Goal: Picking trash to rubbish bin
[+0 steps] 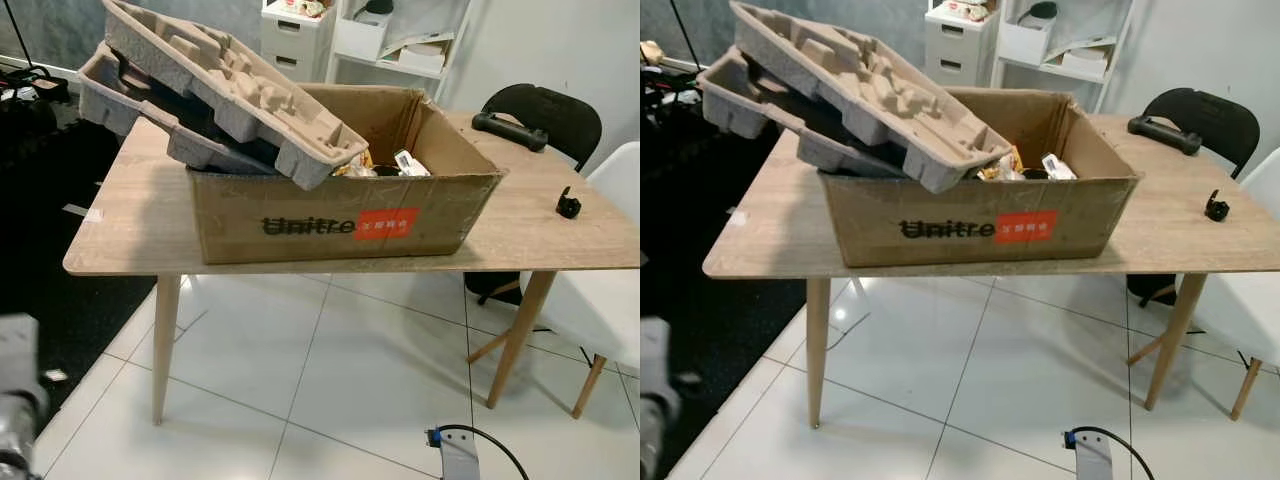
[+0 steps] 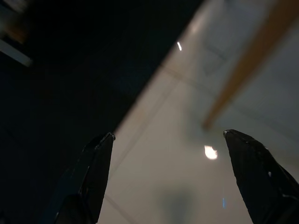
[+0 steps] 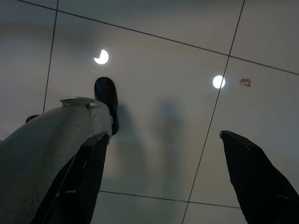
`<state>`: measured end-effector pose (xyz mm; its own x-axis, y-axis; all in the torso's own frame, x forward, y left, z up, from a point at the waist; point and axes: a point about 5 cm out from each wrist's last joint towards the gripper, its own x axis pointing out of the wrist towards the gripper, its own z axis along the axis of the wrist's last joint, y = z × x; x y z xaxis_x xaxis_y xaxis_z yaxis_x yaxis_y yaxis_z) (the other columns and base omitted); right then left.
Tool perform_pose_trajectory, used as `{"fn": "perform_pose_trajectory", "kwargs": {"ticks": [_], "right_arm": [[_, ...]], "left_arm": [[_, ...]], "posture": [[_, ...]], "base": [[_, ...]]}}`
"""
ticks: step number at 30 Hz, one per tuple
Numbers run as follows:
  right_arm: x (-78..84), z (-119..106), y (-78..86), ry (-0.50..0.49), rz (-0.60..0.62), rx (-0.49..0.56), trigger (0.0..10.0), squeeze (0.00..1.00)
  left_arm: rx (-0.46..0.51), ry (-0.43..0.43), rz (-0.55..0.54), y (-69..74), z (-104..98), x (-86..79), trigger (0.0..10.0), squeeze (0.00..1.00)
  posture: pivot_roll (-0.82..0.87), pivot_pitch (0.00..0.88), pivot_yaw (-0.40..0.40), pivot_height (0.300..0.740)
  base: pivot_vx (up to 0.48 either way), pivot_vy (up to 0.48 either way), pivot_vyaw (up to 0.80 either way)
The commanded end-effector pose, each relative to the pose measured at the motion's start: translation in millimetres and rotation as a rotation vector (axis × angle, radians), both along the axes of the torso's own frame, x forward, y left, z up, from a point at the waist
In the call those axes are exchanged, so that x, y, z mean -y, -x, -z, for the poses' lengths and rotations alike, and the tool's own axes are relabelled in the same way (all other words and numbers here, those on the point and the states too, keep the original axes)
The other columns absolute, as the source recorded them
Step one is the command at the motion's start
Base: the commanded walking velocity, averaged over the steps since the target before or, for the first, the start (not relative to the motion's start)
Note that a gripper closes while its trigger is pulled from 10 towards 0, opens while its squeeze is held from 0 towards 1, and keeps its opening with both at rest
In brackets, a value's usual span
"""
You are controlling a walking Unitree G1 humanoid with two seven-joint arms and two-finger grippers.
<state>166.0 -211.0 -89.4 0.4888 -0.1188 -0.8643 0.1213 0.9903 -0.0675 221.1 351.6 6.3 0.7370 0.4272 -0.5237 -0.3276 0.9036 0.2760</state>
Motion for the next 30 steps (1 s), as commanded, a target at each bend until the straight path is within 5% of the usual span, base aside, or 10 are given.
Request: {"fn": "perform_pose_trajectory", "kwargs": {"ticks": [1,5,8,9,11,17,24,30], "right_arm": [[1.7,0.6,1.8,0.01,-0.022,-0.017,10.0,0.0],[0.8,1.0,2.2,0.021,-0.051,-0.033,10.0,0.0],[0.0,1.3,2.5,0.021,-0.055,-0.037,10.0,0.0],[0.0,1.3,2.5,0.021,-0.055,-0.037,10.0,0.0],[-2.1,2.3,4.1,0.025,-0.085,-0.046,10.0,0.0],[5.7,3.0,9.1,0.075,-0.101,-0.068,10.0,0.0],[16.4,-0.2,6.6,0.112,-0.101,-0.072,10.0,0.0],[23.1,-4.8,-0.7,0.127,-0.07,-0.053,10.0,0.0]], "left_arm": [[-0.066,0.018,0.015,8.4,14.5,10.5,10.0,0.0],[-0.266,0.09,0.079,43.4,59.8,51.6,10.0,0.0],[-0.353,0.108,0.097,61.9,75.9,67.5,10.0,0.0],[-0.353,0.108,0.097,61.9,75.9,67.5,10.0,0.0],[-0.441,0.149,0.069,87.0,91.0,79.9,10.0,0.0],[-0.527,0.195,0.112,110.0,103.3,94.6,10.0,0.0],[-0.576,0.209,0.197,112.3,108.6,110.8,10.0,0.0],[-0.583,0.193,0.299,98.4,107.6,123.6,10.0,0.0]], "posture": [[0.11,0.072,-0.056,0.74],[0.11,0.07,-0.051,0.74],[0.11,0.08,-0.054,0.74],[0.11,0.08,-0.054,0.74],[0.12,0.084,-0.055,0.74],[0.11,0.078,-0.055,0.74],[0.11,0.05,-0.064,0.74],[0.1,0.056,-0.07,0.74]], "base": [[0.0,0.0,0.0],[0.0,0.0,0.0],[0.0,0.0,0.0],[0.0,0.0,0.0],[0.0,0.0,0.0],[0.0,0.0,0.0],[0.0,0.0,-0.33],[0.0,0.0,-0.76]]}}
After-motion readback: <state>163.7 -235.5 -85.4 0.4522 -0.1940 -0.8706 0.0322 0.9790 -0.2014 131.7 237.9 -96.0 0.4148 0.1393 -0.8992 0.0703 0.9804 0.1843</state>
